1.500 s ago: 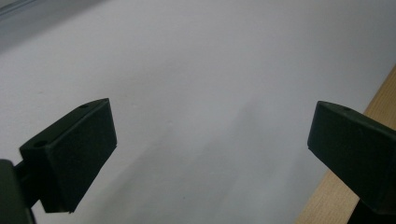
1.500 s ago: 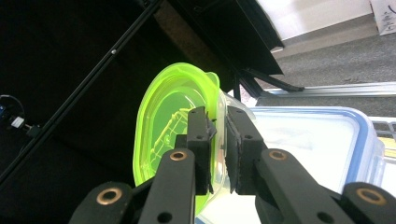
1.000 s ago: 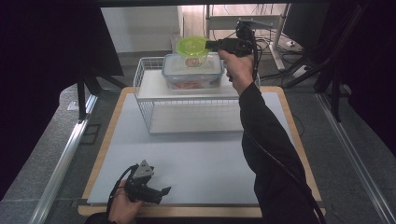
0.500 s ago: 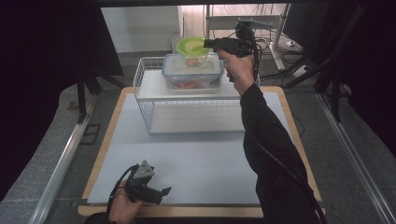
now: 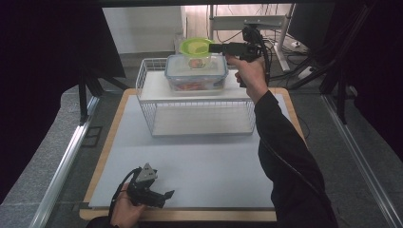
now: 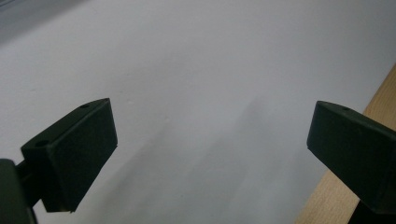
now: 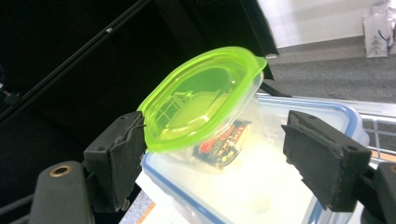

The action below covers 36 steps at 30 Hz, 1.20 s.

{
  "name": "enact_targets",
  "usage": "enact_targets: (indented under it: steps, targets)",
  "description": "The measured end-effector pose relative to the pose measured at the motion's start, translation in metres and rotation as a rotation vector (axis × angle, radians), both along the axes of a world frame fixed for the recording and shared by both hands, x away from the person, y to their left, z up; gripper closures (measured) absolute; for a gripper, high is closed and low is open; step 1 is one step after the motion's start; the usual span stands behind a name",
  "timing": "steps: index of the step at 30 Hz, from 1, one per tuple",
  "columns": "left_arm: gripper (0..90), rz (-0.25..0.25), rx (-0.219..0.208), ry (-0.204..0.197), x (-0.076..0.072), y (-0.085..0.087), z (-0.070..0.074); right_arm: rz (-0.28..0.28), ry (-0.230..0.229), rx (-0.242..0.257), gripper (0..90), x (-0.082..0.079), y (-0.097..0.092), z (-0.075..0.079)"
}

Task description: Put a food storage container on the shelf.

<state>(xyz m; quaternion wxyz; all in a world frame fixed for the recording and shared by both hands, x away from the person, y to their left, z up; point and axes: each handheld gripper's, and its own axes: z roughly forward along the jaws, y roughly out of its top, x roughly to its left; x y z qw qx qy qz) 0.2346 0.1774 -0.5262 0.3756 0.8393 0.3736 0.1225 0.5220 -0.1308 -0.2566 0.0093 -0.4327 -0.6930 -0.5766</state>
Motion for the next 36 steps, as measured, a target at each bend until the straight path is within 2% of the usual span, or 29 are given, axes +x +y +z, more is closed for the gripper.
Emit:
enact_targets:
  steps: [8,12,15,17,21,28,30,32,33,36]
  targets:
    - [1.8,-0.005,-0.012,-0.004,0.000,-0.001,0.000,0.040,-0.031,-0.038,18.2,-0.015,-0.011,-0.007]
    - [2.0,-0.017,0.003,-0.006,0.000,-0.003,0.000,0.065,-0.052,-0.072,16.8,-0.025,-0.016,-0.014]
    - [2.1,-0.018,0.005,-0.010,-0.001,-0.003,0.000,0.082,-0.064,-0.072,16.0,-0.030,-0.018,-0.019]
    - [2.1,-0.018,0.004,-0.010,-0.001,-0.003,0.000,0.087,-0.069,-0.074,15.6,-0.032,-0.019,-0.021]
    - [2.2,-0.022,0.007,-0.019,-0.001,-0.004,0.000,0.101,-0.105,-0.139,13.7,-0.045,-0.018,-0.025]
    - [2.2,-0.028,0.014,-0.033,-0.002,-0.005,0.000,0.118,-0.128,-0.160,11.7,-0.060,-0.017,-0.031]
    - [2.2,-0.030,0.016,-0.037,-0.002,-0.005,0.000,0.127,-0.150,-0.182,11.3,-0.069,-0.017,-0.033]
    - [2.2,-0.031,0.017,-0.038,-0.002,-0.005,0.000,0.133,-0.161,-0.189,11.2,-0.072,-0.017,-0.034]
    - [2.2,-0.031,0.018,-0.042,-0.003,-0.006,0.000,0.135,-0.172,-0.198,11.2,-0.080,-0.017,-0.035]
    - [2.2,-0.034,0.017,-0.046,-0.003,-0.006,0.000,0.144,-0.171,-0.193,11.2,-0.085,-0.017,-0.037]
